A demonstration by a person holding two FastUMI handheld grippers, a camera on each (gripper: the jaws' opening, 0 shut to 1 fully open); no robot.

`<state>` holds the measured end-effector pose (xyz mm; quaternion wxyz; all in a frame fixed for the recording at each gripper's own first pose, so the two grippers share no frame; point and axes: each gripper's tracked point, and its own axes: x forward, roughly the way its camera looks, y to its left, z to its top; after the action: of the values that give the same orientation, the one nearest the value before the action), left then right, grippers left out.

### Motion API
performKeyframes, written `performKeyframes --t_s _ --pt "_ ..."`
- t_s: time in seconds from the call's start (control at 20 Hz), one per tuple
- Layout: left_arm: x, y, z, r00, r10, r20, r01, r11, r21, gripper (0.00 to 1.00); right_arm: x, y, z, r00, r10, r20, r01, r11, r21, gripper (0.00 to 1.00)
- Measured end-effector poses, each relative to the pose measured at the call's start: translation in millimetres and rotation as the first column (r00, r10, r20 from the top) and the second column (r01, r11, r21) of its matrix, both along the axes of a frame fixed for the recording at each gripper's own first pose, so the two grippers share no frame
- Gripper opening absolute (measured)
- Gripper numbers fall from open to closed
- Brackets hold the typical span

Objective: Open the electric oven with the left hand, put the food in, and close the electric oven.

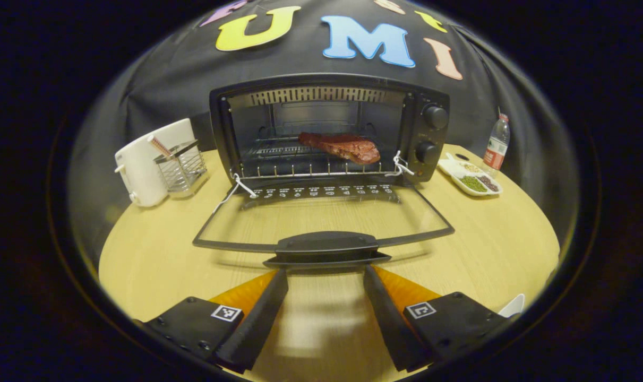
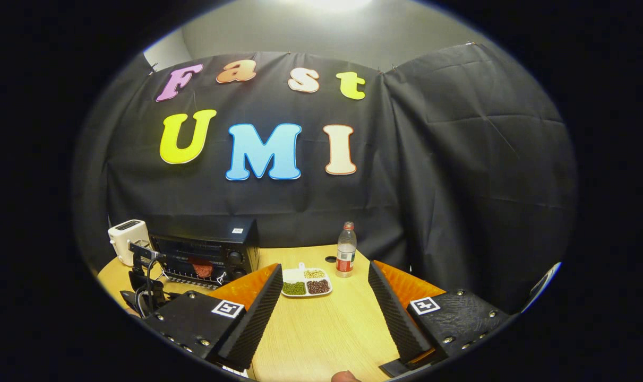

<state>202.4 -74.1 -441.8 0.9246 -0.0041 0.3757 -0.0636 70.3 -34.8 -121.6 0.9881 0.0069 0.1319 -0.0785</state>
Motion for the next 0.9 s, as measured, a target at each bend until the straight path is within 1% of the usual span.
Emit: performKeyframes --t_s 0.15,0.2,0.25,0.45,0.5,0.55,0.65,0.7,0.75,0.8,0.85,0.9 --pt "1 1 5 1.0 -0.005 0.003 0.005 1.0 -0.001 0.96 0 -1 5 1.0 0.006 0.011 -0.006 1.0 0.007 0.98" --pt "0 1 9 1.0 -0.001 0.01 0.001 1.0 -0.003 0.99 0 -1 4 1.0 0.014 0.012 -0.014 1.0 0.015 0.98" --pt "0 1 13 1.0 0.001 0.022 -0.001 1.0 -0.003 0.96 0 0 3 1.0 0.02 0.013 -0.021 0.999 0.026 0.98" --pt "2 2 39 0.997 0.007 0.075 -0.006 1.0 -0.003 0.96 3 7 1 0.999 0.051 0.009 -0.051 0.998 0.044 0.98" --pt "8 2 47 0.996 0.011 0.087 -0.01 1.0 -0.005 0.99 3 10 1 0.998 0.064 0.01 -0.064 0.996 0.056 0.98" --pt "13 2 55 0.995 0.014 0.095 -0.013 1.0 -0.007 0.96 4 13 1 0.997 0.071 0.01 -0.072 0.995 0.067 0.98" --pt "21 3 71 0.992 0.021 0.124 -0.019 1.0 -0.013 0.96 8 17 0 0.997 0.081 0.01 -0.082 0.994 0.071 0.98" --pt "25 5 81 0.989 0.022 0.144 -0.02 1.0 -0.016 0.99 10 19 0 0.996 0.085 0.01 -0.086 0.994 0.07 0.98" --pt "31 5 90 0.986 0.017 0.166 -0.016 1.0 -0.012 0.96 12 20 2 0.996 0.089 0.013 -0.089 0.994 0.068 0.98" --pt "38 7 99 0.982 0.011 0.187 -0.012 1.0 0.002 0.96 16 22 3 0.996 0.091 0.015 -0.092 0.994 0.065 0.98" --pt "47 10 109 0.978 0.005 0.208 -0.009 1.0 0.017 1.0 18 23 4 0.996 0.093 0.017 -0.093 0.994 0.062 0.98" --pt "55 11 116 0.974 0.001 0.227 -0.005 1.0 0.017 1.0 20 23 4 0.996 0.092 0.017 -0.093 0.994 0.059 0.98"
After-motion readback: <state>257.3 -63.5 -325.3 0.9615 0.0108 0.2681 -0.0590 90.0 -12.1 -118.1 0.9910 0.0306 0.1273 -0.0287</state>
